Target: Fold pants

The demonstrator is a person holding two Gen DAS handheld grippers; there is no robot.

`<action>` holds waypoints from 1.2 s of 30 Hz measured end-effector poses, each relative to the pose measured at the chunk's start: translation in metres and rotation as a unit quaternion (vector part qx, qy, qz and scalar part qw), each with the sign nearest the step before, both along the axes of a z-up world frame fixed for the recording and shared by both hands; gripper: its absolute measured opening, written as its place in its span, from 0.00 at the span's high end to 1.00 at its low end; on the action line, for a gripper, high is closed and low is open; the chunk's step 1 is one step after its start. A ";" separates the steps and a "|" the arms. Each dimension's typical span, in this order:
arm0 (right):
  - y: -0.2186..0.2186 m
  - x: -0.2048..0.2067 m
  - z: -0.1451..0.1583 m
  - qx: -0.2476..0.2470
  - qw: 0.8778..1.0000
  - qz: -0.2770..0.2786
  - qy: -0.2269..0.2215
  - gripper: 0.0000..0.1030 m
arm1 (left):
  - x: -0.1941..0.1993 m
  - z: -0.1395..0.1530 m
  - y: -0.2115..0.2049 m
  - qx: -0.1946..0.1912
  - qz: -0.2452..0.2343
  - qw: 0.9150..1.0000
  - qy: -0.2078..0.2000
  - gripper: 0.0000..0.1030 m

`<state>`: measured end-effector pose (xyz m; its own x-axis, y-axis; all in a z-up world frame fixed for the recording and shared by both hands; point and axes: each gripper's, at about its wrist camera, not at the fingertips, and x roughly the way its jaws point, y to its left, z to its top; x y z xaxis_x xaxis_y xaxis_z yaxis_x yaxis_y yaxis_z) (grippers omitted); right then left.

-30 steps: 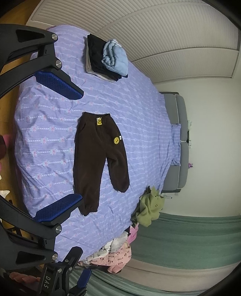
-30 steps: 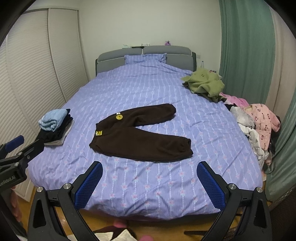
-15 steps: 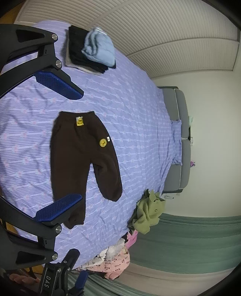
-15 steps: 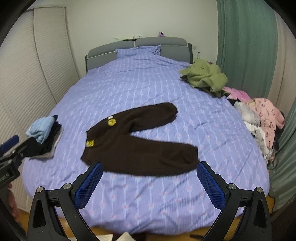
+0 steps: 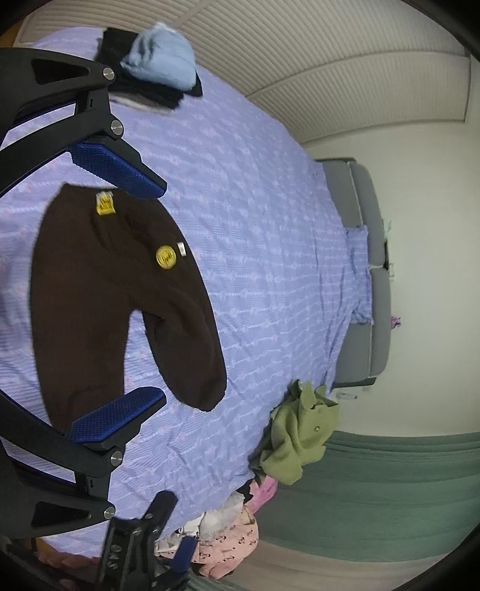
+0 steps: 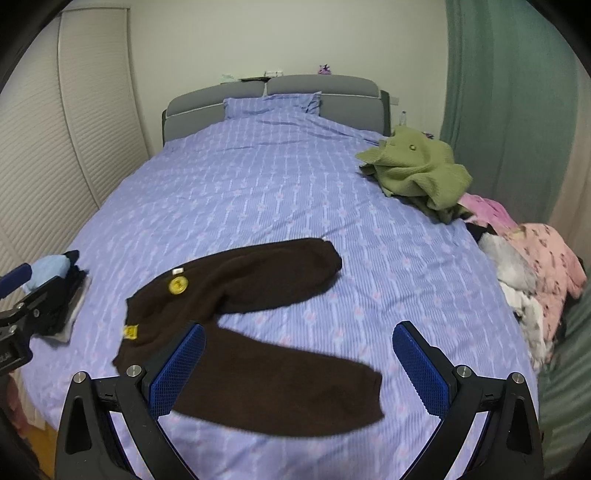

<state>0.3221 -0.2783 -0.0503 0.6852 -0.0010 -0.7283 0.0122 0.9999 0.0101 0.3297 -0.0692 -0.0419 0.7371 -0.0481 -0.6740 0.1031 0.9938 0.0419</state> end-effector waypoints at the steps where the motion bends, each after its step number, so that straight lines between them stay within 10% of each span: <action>1: -0.005 0.014 -0.006 -0.001 1.000 0.007 0.003 0.00 | 0.011 -0.005 -0.006 0.006 0.000 1.000 0.005 0.00; 14: -0.050 0.180 -0.132 0.040 0.994 0.029 0.097 0.15 | 0.159 -0.114 -0.050 0.023 0.019 0.995 0.096 0.00; 22: -0.079 0.243 -0.223 0.130 0.969 -0.020 0.210 0.48 | 0.192 -0.158 -0.021 0.085 0.066 0.979 0.173 0.00; 28: -0.068 0.264 -0.237 0.143 0.967 -0.013 0.212 0.54 | 0.194 -0.176 -0.005 0.060 0.094 0.973 0.200 0.00; 31: -0.062 0.278 -0.241 0.096 0.971 -0.019 0.219 0.87 | 0.195 -0.179 -0.003 0.058 0.104 0.972 0.204 0.00; 36: -0.073 0.279 -0.186 0.022 0.993 -0.046 0.110 0.90 | 0.190 -0.176 -0.001 0.051 0.104 0.974 0.195 0.00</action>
